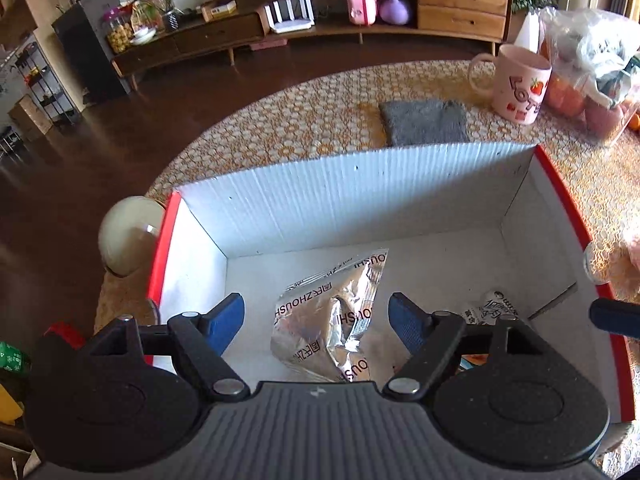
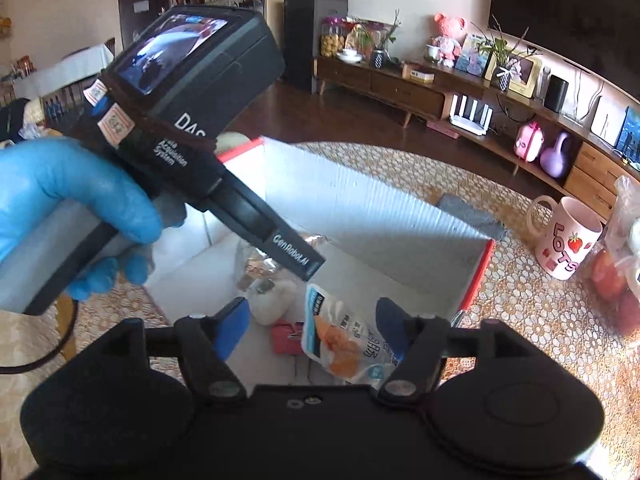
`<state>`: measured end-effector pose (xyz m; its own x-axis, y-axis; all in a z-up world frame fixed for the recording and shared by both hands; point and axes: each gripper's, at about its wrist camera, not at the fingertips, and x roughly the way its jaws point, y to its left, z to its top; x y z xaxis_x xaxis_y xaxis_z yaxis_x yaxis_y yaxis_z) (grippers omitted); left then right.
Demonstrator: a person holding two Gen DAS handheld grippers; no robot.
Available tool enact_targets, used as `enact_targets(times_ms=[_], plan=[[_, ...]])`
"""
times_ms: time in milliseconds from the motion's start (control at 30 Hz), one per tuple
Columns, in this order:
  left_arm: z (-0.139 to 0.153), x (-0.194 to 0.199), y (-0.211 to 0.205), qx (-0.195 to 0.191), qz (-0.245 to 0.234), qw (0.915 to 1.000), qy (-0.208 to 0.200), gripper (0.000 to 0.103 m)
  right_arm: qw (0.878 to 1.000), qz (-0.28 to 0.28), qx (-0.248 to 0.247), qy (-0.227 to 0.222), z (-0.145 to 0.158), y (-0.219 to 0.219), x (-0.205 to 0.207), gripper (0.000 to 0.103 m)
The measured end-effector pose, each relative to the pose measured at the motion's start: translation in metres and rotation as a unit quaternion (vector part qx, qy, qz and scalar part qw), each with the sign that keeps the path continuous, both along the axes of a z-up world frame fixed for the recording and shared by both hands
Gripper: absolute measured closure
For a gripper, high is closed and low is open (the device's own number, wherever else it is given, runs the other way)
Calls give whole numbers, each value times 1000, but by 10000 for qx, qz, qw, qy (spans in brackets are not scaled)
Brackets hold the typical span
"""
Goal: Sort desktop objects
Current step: 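Move both open tools back toward the remaining table items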
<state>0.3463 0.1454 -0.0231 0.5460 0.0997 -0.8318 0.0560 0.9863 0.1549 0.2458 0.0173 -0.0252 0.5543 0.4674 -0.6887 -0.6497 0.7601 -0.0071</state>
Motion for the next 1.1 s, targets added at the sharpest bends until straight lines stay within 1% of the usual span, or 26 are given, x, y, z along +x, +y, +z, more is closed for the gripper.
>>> enact_targets(times_ms=[67, 133, 200, 400, 600, 833, 1100], plan=[[8, -5, 0, -29, 23, 10000, -72, 21, 10000, -12, 46, -62, 6, -3, -5, 24], [15, -12, -1, -51, -6, 9999, -149, 21, 9998, 15, 114, -135, 13, -8, -10, 23], [21, -19, -3, -28, -18, 9997, -227, 21, 9997, 1, 156, -204, 19, -12, -16, 19], [38, -42, -12, -83, -76, 9991, -407, 21, 9989, 0, 343, -314, 37, -28, -35, 16], [49, -70, -32, -96, -242, 9982, -548, 21, 9982, -131, 393, -440, 49, -46, -55, 13], [58, -95, -57, -243, -406, 9963, -711, 21, 9973, -329, 403, -528, 56, -75, -70, 12], [66, -120, -95, -459, -682, 9924, -911, 21, 9944, -782, 465, -534, 58, -117, -81, 11]])
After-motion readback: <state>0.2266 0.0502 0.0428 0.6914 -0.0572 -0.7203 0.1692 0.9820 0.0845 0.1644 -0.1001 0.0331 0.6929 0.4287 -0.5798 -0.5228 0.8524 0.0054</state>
